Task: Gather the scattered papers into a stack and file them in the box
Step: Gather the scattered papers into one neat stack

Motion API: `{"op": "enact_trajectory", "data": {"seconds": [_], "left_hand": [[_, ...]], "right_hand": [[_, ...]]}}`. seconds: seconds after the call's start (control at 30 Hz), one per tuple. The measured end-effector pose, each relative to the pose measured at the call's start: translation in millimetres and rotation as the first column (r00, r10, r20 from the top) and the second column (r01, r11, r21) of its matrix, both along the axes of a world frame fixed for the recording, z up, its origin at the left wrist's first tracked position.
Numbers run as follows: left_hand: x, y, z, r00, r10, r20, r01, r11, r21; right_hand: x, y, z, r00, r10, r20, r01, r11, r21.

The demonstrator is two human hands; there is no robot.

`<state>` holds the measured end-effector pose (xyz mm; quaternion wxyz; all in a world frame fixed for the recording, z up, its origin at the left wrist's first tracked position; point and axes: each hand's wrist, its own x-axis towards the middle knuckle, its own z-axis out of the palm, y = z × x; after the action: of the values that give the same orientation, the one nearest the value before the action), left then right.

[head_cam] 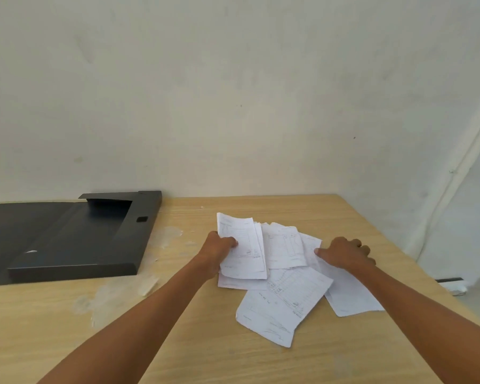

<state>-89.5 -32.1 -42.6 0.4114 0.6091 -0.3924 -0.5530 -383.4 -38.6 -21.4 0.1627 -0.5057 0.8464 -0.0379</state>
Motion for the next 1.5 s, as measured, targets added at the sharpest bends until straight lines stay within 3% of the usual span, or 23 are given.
{"op": "enact_trajectory", "data": {"seconds": [0.07, 0.13, 0.4, 0.57, 0.67, 0.83, 0.93, 1.03, 1.17, 1.3, 1.43, 1.5], "left_hand": [[-16, -3, 9, 0.998, -0.035, 0.050, 0.036, 0.999, -0.022], [-27, -7, 18, 0.995, -0.071, 0.071, 0.072, 0.997, -0.018], [-17, -19, 27, 0.996, -0.071, -0.061, 0.077, 0.992, 0.101], [27, -18, 29, 0.991, 0.022, -0.134, -0.013, 0.997, 0.070], [43, -19, 29, 0.986, 0.071, -0.151, -0.067, 0.997, 0.035], [39, -14, 34, 0.970, 0.144, -0.195, -0.150, 0.988, -0.020], [34, -10, 37, 0.956, 0.172, -0.239, -0.199, 0.976, -0.093], [37, -7, 38, 0.923, 0.201, -0.328, -0.265, 0.950, -0.166], [49, -3, 40, 0.896, 0.207, -0.394, -0.287, 0.945, -0.156], [57, 0, 35, 0.899, 0.148, -0.412, -0.186, 0.981, -0.054], [49, -1, 23, 0.930, 0.076, -0.360, -0.074, 0.997, 0.022], [40, -4, 20, 0.944, 0.056, -0.324, -0.044, 0.998, 0.046]], "right_hand": [[-7, -5, -6, 0.998, 0.047, -0.030, -0.046, 0.997, 0.060], [-2, -8, -5, 0.996, 0.084, -0.009, -0.084, 0.996, 0.023], [33, -30, -22, 0.917, 0.269, 0.294, -0.183, 0.940, -0.290], [17, -40, -13, 0.880, 0.242, 0.409, -0.065, 0.914, -0.400], [-3, -44, 0, 0.882, 0.253, 0.398, -0.005, 0.849, -0.528], [-8, -39, 49, 0.867, 0.328, 0.375, 0.078, 0.654, -0.753], [9, -36, 76, 0.858, 0.388, 0.337, 0.080, 0.548, -0.833], [34, -40, 82, 0.834, 0.427, 0.350, 0.101, 0.506, -0.857], [63, -54, 58, 0.786, 0.436, 0.439, 0.099, 0.612, -0.784], [82, -61, 13, 0.749, 0.413, 0.518, 0.044, 0.749, -0.661], [83, -60, -9, 0.765, 0.383, 0.517, -0.016, 0.815, -0.580], [69, -62, -9, 0.839, 0.328, 0.435, -0.083, 0.867, -0.492]]}}
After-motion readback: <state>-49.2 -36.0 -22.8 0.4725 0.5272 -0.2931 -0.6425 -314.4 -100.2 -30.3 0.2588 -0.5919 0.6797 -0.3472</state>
